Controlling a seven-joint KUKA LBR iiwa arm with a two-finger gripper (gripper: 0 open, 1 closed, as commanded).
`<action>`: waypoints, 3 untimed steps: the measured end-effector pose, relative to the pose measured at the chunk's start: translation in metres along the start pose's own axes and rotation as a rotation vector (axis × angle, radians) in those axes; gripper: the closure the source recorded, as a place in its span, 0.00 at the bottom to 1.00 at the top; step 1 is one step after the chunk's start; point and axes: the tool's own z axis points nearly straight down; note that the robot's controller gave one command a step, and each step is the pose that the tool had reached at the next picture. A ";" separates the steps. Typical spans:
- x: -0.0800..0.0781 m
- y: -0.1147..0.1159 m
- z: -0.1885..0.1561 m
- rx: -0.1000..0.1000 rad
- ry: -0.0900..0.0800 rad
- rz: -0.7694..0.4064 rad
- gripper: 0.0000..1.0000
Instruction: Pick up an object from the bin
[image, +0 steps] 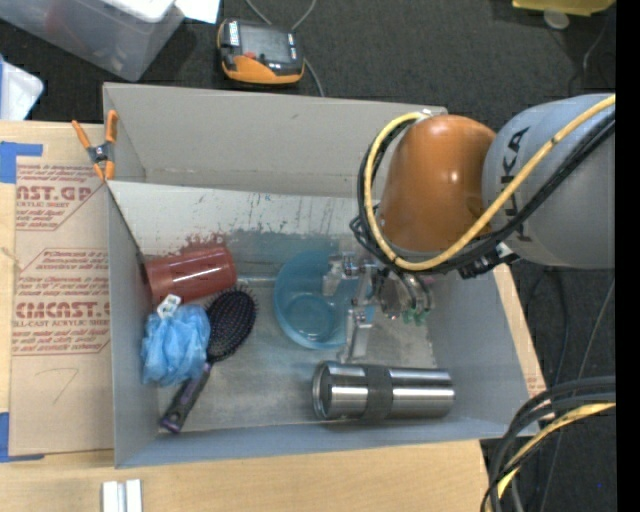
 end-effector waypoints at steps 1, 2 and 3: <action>-0.002 0.000 -0.004 0.000 -0.008 0.001 0.00; -0.031 0.015 0.123 -0.004 -0.006 0.071 0.00; -0.018 0.014 0.033 -0.005 -0.024 0.266 0.00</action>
Offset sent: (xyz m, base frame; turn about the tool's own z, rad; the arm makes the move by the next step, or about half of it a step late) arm 0.0293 0.0136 -0.1245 0.0727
